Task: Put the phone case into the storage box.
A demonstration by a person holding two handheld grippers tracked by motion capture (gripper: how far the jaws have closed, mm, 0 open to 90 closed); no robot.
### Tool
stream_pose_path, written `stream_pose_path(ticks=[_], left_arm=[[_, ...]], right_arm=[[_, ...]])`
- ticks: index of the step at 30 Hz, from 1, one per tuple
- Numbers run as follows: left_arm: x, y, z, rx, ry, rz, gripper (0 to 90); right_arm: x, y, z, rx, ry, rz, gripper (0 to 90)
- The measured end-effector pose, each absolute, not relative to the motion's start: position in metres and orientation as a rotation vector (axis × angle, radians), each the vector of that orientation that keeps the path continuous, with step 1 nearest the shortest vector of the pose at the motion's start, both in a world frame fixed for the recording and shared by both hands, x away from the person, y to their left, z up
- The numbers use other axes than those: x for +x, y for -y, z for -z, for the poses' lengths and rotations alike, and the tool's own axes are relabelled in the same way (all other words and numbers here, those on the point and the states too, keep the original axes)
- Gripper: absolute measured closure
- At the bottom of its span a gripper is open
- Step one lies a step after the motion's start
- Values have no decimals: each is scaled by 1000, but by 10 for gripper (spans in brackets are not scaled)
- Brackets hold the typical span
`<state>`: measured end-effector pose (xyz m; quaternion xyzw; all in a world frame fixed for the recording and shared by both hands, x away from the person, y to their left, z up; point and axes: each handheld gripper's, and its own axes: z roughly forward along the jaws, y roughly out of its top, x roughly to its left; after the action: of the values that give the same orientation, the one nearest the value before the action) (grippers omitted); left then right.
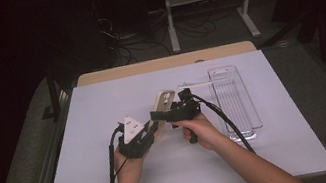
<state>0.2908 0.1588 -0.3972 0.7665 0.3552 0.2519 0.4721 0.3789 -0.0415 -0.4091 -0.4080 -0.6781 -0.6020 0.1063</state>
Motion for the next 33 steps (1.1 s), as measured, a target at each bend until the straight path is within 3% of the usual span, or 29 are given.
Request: stream_pose_path(ticks=[22, 33], left_arm=[[288, -153, 400, 1897, -842, -634, 789], [288, -150, 402, 1883, -839, -630, 788]], right_arm=[[379, 41, 412, -1225, 1939, 1777, 0], [380, 44, 413, -1246, 1928, 1780, 67]])
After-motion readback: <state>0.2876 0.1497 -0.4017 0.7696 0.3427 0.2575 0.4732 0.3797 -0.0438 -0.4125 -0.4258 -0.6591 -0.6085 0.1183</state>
